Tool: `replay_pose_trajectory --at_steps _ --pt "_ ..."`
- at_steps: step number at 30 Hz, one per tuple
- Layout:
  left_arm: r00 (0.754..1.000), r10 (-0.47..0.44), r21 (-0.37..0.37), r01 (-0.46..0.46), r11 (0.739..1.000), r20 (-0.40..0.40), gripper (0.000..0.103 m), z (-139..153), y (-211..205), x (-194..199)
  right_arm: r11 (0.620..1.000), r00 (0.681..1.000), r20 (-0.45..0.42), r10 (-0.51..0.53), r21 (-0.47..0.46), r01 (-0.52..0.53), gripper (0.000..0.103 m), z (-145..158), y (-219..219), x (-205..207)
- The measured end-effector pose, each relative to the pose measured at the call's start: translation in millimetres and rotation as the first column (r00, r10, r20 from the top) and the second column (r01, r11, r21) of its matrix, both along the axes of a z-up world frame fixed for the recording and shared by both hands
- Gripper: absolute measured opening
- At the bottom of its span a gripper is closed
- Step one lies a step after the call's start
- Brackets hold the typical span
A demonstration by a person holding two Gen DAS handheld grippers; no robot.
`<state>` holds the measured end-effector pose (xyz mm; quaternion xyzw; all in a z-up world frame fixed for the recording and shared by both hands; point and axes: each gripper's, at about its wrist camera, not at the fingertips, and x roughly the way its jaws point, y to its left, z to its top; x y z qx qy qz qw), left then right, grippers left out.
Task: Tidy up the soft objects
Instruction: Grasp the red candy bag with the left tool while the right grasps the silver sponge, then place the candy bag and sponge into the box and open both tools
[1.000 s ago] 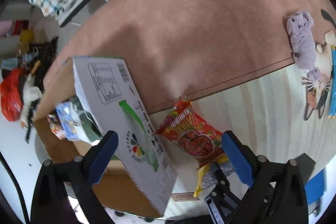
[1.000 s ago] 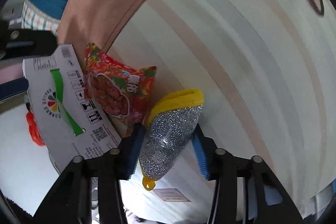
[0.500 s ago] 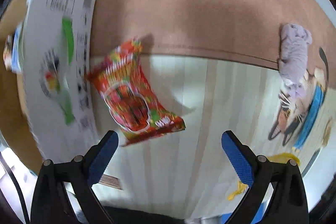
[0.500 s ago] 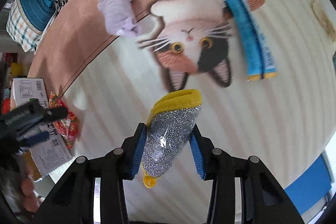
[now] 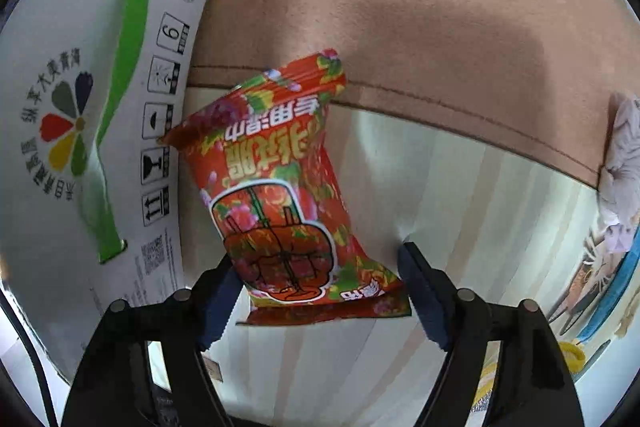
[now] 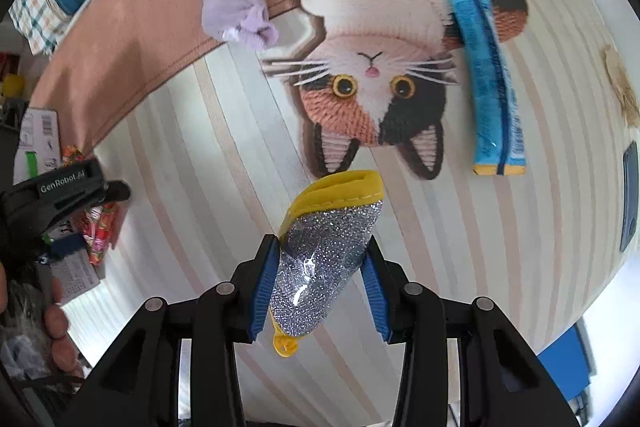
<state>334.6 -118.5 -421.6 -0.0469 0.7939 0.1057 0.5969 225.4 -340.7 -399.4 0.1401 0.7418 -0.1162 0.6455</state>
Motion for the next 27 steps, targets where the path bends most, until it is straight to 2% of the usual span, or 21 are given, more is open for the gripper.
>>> replay_pose_trajectory --at_steps 3,7,12,15,17,19,22,27 --pt "0.996 -0.07 0.012 0.07 0.997 0.051 0.067 7 -9 -7 0.999 0.998 -0.032 0.047 -0.019 -0.047 0.044 -12 9 8" --pt "0.979 -0.19 -0.001 0.19 0.982 0.069 0.059 13 -27 -30 0.996 0.996 -0.039 0.083 -0.017 -0.084 0.044 -22 20 17" --pt "0.958 -0.286 -0.095 0.287 0.953 0.021 0.063 9 -39 -48 0.994 0.991 -0.079 0.106 -0.005 -0.106 0.047 -32 29 16" --pt "0.976 -0.218 -0.173 0.219 0.96 0.026 0.064 9 -26 -38 0.995 0.993 -0.077 0.095 0.035 -0.093 0.051 -33 36 7" --pt "0.989 -0.146 -0.231 0.147 0.962 0.02 0.065 9 -15 -30 0.995 0.993 -0.067 0.093 0.052 -0.09 0.063 -31 36 3" --pt "0.994 -0.105 -0.262 0.108 0.959 0.024 0.065 10 -5 -26 0.994 0.993 -0.064 0.096 0.052 -0.093 0.063 -29 37 -2" --pt "0.997 -0.076 -0.276 0.078 0.958 0.021 0.066 9 -1 -17 0.995 0.994 -0.069 0.087 0.052 -0.084 0.063 -29 36 -17" --pt "0.992 -0.125 -0.207 0.116 0.972 -0.034 0.066 -8 -13 -6 0.997 0.996 -0.071 0.054 0.053 -0.051 0.063 -34 37 -30"
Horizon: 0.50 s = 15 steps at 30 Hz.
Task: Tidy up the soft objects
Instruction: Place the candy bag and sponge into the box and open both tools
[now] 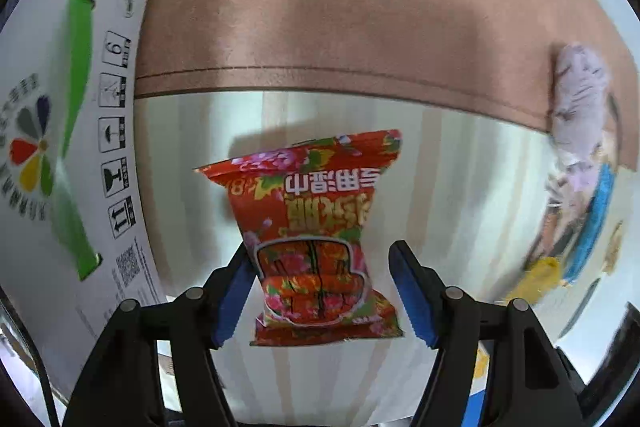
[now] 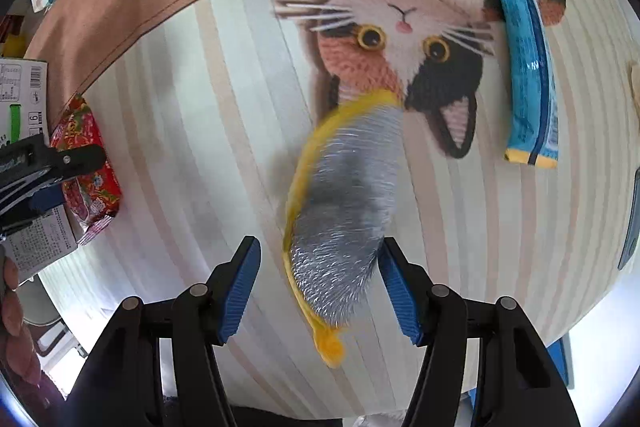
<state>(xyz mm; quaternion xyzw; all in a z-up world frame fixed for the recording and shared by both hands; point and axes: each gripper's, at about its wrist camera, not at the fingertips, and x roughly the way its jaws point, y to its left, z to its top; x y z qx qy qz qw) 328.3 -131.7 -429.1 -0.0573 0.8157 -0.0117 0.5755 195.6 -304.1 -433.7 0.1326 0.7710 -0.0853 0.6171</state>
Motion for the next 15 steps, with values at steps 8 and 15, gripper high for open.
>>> replay_pose_trajectory --at_steps 8,15 --pt "0.991 -0.109 0.033 0.107 0.994 0.075 0.044 9 -33 -21 0.997 0.998 0.066 -0.012 -0.071 0.017 0.043 2 -20 -14" --pt "0.972 -0.133 -0.048 0.145 0.988 0.192 0.043 60 -33 -42 1.0 0.986 0.166 -0.017 -0.016 0.02 0.037 53 -7 -12"
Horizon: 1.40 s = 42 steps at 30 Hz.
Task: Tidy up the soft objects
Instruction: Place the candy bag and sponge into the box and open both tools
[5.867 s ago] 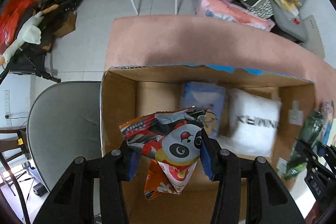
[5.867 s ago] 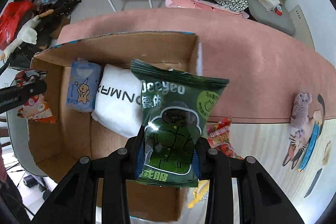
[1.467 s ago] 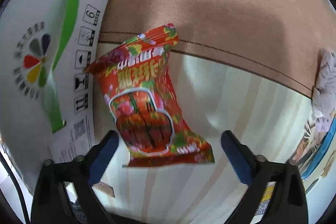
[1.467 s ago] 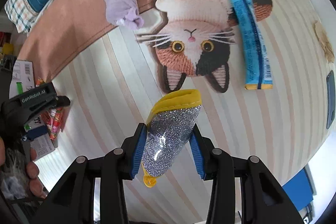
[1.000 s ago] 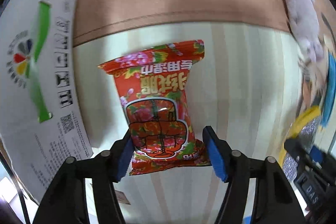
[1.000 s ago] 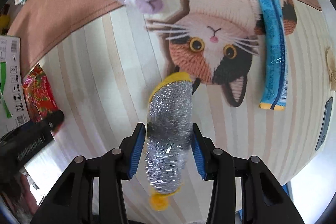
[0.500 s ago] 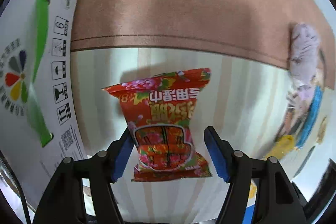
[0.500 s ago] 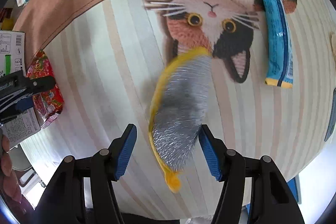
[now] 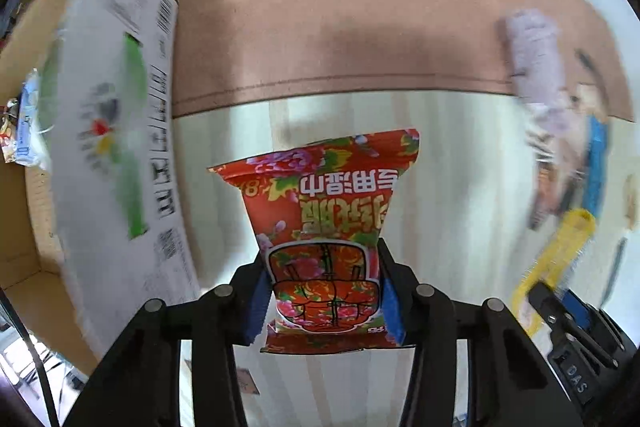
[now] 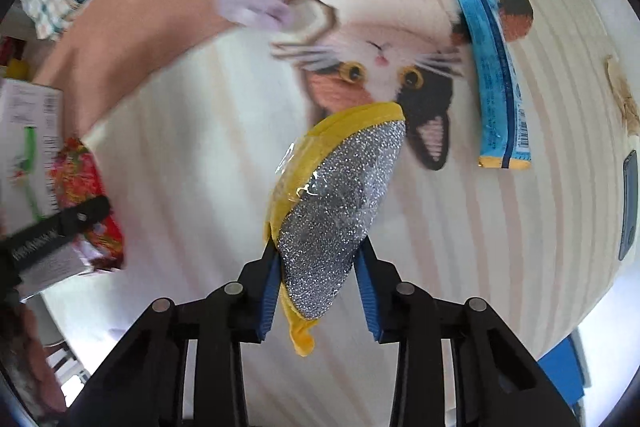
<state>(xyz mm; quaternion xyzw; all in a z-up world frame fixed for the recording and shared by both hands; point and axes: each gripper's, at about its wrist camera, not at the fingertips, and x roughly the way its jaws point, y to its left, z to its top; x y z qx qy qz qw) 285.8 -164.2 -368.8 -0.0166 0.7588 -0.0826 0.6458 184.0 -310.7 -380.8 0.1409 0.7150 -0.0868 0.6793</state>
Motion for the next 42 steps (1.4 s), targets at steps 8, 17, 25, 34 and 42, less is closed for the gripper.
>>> replay_pose_trajectory --at_steps 8,17,25,34,42 --pt "0.97 0.074 -0.096 -0.052 0.994 0.232 0.043 111 78 -5 0.983 0.987 0.143 0.07 0.157 -0.093 0.037 86 81 12" --pt "0.963 0.151 -0.01 -0.153 0.988 0.223 0.043 155 275 4 0.903 0.925 0.285 0.253 0.274 -0.331 0.037 137 283 50" --pt "0.973 0.229 0.105 -0.23 0.968 0.015 0.043 61 396 31 0.871 0.902 0.237 0.361 0.26 -0.417 0.037 71 417 74" --pt "0.965 0.244 0.118 -0.231 0.966 -0.102 0.044 0 419 34 0.873 0.912 0.126 0.389 0.264 -0.409 0.037 -2 456 87" --pt "0.976 0.206 0.111 -0.198 0.974 -0.069 0.069 9 405 36 0.863 0.894 0.066 0.443 0.241 -0.445 0.08 -11 477 89"
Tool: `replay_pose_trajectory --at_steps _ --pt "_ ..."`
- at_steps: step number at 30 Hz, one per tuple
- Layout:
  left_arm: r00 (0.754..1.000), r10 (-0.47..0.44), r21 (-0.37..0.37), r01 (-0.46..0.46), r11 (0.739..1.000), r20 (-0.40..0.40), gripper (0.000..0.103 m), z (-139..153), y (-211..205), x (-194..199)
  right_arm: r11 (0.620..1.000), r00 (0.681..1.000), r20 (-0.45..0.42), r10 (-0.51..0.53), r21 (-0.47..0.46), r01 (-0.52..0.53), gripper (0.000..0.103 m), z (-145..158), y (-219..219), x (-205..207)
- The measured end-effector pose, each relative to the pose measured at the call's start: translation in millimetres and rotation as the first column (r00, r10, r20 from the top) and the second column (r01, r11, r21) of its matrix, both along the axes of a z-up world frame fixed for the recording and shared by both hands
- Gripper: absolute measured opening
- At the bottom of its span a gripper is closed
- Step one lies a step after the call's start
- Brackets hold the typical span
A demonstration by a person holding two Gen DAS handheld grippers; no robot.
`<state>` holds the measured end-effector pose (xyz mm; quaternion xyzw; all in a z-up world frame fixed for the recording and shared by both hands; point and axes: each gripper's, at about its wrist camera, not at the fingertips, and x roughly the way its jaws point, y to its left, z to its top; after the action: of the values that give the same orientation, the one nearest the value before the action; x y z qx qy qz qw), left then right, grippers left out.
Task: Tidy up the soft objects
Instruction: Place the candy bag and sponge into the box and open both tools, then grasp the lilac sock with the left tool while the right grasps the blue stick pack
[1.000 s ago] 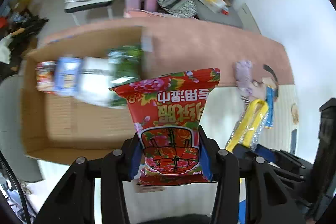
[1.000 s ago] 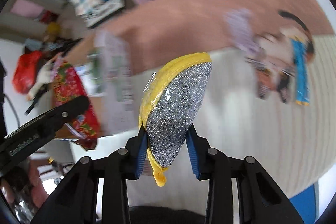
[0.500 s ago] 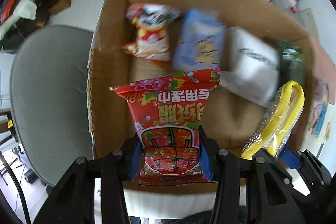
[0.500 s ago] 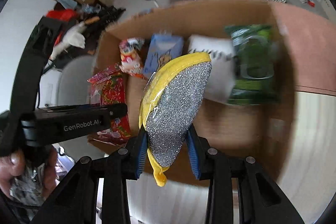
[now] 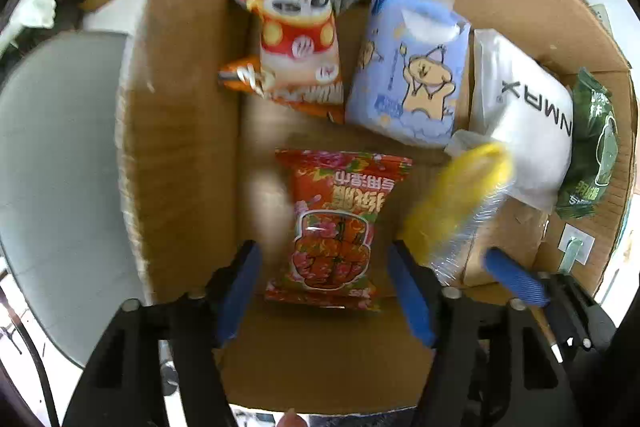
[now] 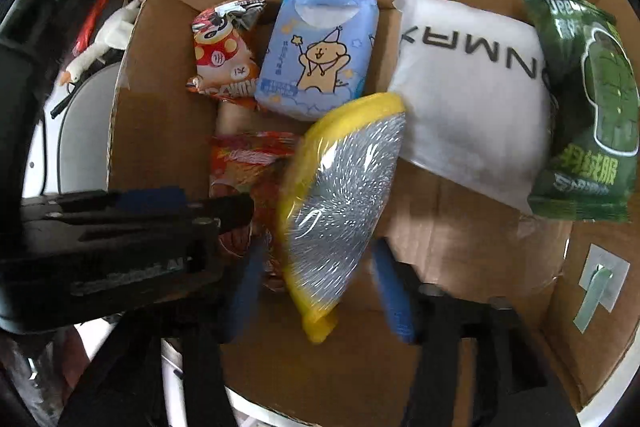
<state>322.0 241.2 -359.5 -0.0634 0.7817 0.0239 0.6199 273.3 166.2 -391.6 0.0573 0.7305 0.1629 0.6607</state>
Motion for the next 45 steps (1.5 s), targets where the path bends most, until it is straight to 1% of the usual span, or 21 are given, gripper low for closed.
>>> replay_pose_trajectory --at_steps 1,3,4,5,6,8,9,10,11,12,13,15,18,22,24,26,28,31,37,40,45 --pt "1.0 -0.007 0.006 0.007 1.0 0.018 0.071 4 -1 -1 1.0 1.0 0.004 0.002 -0.01 -0.002 0.083 3 -1 -1" --pt "0.999 0.001 0.009 -0.001 1.0 0.041 0.072 12 -2 -4 0.999 1.0 0.007 0.0 -0.033 0.0 0.083 7 -4 -3" --pt "0.999 0.002 0.006 -0.002 1.0 0.047 0.075 16 -3 -7 0.999 1.0 0.007 -0.001 -0.045 0.001 0.085 8 -8 -3" --pt "0.998 0.002 0.005 -0.002 1.0 0.058 0.081 21 -4 -10 0.998 1.0 0.008 0.001 -0.063 -0.001 0.091 11 -12 -4" --pt "0.997 0.003 0.007 -0.003 1.0 0.072 0.084 26 -3 -14 0.997 1.0 0.015 0.0 -0.079 0.001 0.094 15 -14 -6" --pt "0.995 0.002 0.02 -0.004 1.0 0.102 0.085 35 -5 -22 0.995 1.0 0.031 -0.004 -0.101 0.007 0.103 24 -22 -8" --pt "0.994 0.005 0.021 -0.007 1.0 0.112 0.086 37 -8 -25 0.993 0.999 0.044 -0.007 -0.12 0.013 0.103 30 -26 -11" --pt "0.992 0.01 0.025 -0.013 1.0 0.124 0.09 42 -8 -31 0.991 0.999 0.052 -0.01 -0.136 0.017 0.103 34 -29 -14" --pt "0.99 0.019 0.027 -0.023 0.999 0.14 0.1 48 -9 -36 0.989 0.998 0.059 -0.013 -0.147 0.021 0.103 39 -33 -19" --pt "0.986 0.026 0.028 -0.031 0.999 0.165 0.1 55 -10 -40 0.987 0.997 0.071 -0.021 -0.158 0.032 0.103 47 -38 -23" --pt "0.982 0.028 0.034 -0.035 0.999 0.188 0.1 62 -22 -45 0.985 0.996 0.081 -0.027 -0.165 0.04 0.103 56 -43 -25" --pt "0.971 0.025 0.047 -0.037 0.998 0.238 0.1 89 -22 -53 0.978 0.992 0.123 -0.029 -0.202 0.053 0.103 73 -55 -34" --pt "0.954 0.036 0.049 -0.053 0.997 0.299 0.1 108 -23 -68 0.97 0.982 0.188 -0.03 -0.23 0.074 0.103 100 -66 -45" --pt "0.92 0.035 0.064 -0.066 0.996 0.39 0.1 137 -31 -91 0.97 0.968 0.247 -0.044 -0.221 0.1 0.103 143 -84 -55" --pt "0.902 0.048 0.049 -0.076 0.996 0.43 0.1 153 -35 -104 0.968 0.956 0.29 -0.041 -0.226 0.11 0.103 166 -92 -68" --pt "0.886 0.027 0.085 -0.075 0.993 0.463 0.1 163 -38 -113 0.97 0.948 0.317 -0.04 -0.217 0.114 0.103 185 -95 -80" --pt "0.871 0.018 0.099 -0.076 0.992 0.491 0.1 175 -42 -121 0.969 0.939 0.343 -0.033 -0.22 0.115 0.103 196 -98 -88" --pt "0.862 0.008 0.1 -0.069 0.993 0.508 0.1 189 -48 -135 0.97 0.924 0.381 -0.031 -0.212 0.12 0.103 221 -105 -106" --pt "0.849 0.031 0.084 -0.088 0.993 0.527 0.1 211 -51 -157 0.977 0.907 0.42 -0.033 -0.177 0.118 0.103 247 -113 -130" --pt "0.847 0.051 0.068 -0.103 0.992 0.53 0.1 219 -51 -163 0.982 0.907 0.42 -0.045 -0.147 0.117 0.103 254 -118 -137" --pt "0.846 0.04 0.074 -0.094 0.993 0.531 0.103 223 -66 -160 0.984 0.903 0.419 -0.098 -0.096 0.151 0.103 255 -141 -136"
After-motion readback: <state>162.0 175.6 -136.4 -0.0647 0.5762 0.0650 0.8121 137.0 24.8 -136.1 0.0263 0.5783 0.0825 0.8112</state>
